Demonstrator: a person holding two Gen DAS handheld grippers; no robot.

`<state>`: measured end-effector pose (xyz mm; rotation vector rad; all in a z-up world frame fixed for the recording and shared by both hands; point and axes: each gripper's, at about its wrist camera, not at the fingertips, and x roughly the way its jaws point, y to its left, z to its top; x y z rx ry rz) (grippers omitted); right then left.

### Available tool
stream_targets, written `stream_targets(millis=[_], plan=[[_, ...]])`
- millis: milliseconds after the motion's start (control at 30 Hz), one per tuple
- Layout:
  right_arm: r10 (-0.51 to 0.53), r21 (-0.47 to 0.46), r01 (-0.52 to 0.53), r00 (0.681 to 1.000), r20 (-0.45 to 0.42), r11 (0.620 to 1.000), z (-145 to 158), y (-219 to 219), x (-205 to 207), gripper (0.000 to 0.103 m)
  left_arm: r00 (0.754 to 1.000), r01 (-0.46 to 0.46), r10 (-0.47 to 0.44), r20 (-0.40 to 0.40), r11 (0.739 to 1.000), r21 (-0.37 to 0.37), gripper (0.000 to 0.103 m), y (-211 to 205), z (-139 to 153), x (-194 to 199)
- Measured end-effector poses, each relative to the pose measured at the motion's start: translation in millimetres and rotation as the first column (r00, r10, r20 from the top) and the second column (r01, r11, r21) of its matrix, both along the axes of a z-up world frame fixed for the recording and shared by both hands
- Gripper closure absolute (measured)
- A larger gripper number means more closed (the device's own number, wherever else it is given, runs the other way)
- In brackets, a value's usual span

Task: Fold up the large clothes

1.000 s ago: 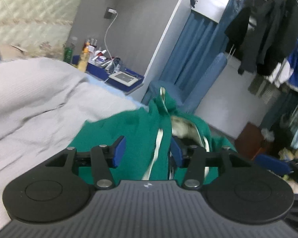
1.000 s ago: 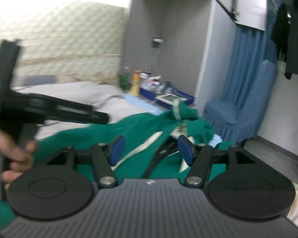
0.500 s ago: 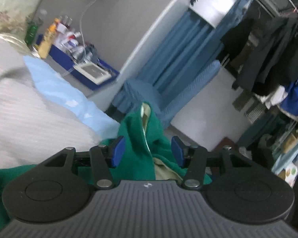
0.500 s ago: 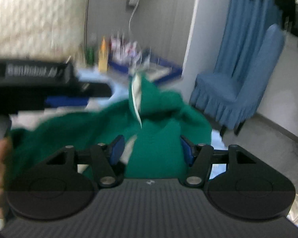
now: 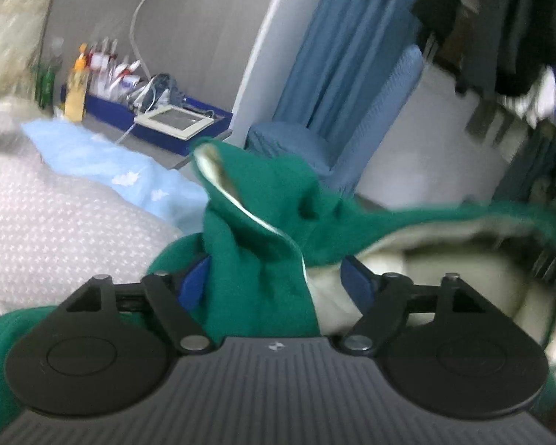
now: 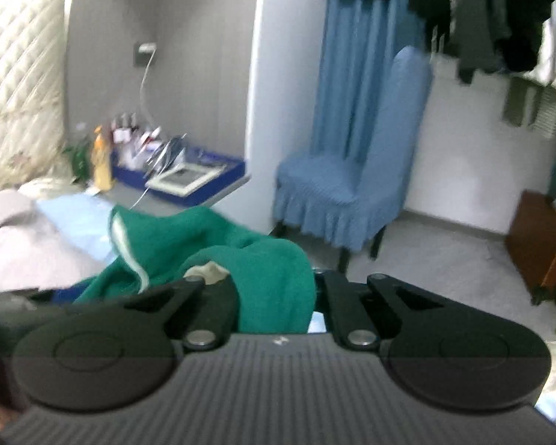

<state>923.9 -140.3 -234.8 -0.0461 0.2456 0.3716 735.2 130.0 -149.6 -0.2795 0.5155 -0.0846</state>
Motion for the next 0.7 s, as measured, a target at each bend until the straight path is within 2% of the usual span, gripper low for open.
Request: stream_targets(millis=[67, 100, 133, 167, 233, 333, 500, 533, 600, 700], plan=[[-0.004, 0.041, 0.003, 1.0, 0.025, 0.999, 2, -14, -11, 0.097, 0.999, -0.001, 0.006, -0.038, 0.992, 0.125, 0.025, -16, -4, 0], [0.009, 0.071, -0.012, 0.999, 0.037, 0.997, 3, -19, -16, 0.097, 0.999, -0.007, 0.013, -0.041, 0.987, 0.158, 0.028, -20, -5, -1], [0.018, 0.089, -0.023, 0.998, 0.059, 0.996, 4, -25, -22, 0.097, 0.998, -0.025, 0.035, -0.047, 0.982, 0.187, 0.041, -23, -5, -3], [0.023, 0.096, -0.031, 0.997, 0.08, 0.995, 6, -28, -27, 0.098, 0.996, -0.055, 0.069, -0.057, 0.975, 0.217, 0.06, -24, -5, -5], [0.028, 0.115, -0.04, 0.994, 0.108, 0.993, 11, -36, -39, 0.098, 0.993, -0.09, 0.105, -0.06, 0.973, 0.212, 0.079, -17, 1, -10], [0.036, 0.132, -0.058, 0.986, 0.163, 0.99, 23, -46, -54, 0.098, 0.99, -0.137, 0.141, -0.022, 0.983, 0.126, 0.083, 1, 22, -31], [0.063, 0.154, -0.102, 0.969, 0.241, 0.983, 37, -72, -91, 0.098, 0.983, -0.16, 0.158, 0.093, 0.987, 0.015, 0.085, 26, 72, -102], [0.072, 0.157, -0.116, 0.963, 0.259, 0.981, 39, -79, -102, 0.098, 0.98, -0.157, 0.154, 0.125, 0.988, 0.012, 0.085, 29, 80, -121], [0.095, 0.145, -0.145, 0.946, 0.311, 0.979, 39, -94, -132, 0.098, 0.972, -0.138, 0.119, 0.204, 0.987, 0.079, 0.085, 25, 97, -164], [0.123, 0.119, -0.178, 0.921, 0.369, 0.977, 34, -114, -176, 0.098, 0.962, -0.121, 0.099, 0.255, 0.99, 0.071, 0.085, 26, 108, -227]])
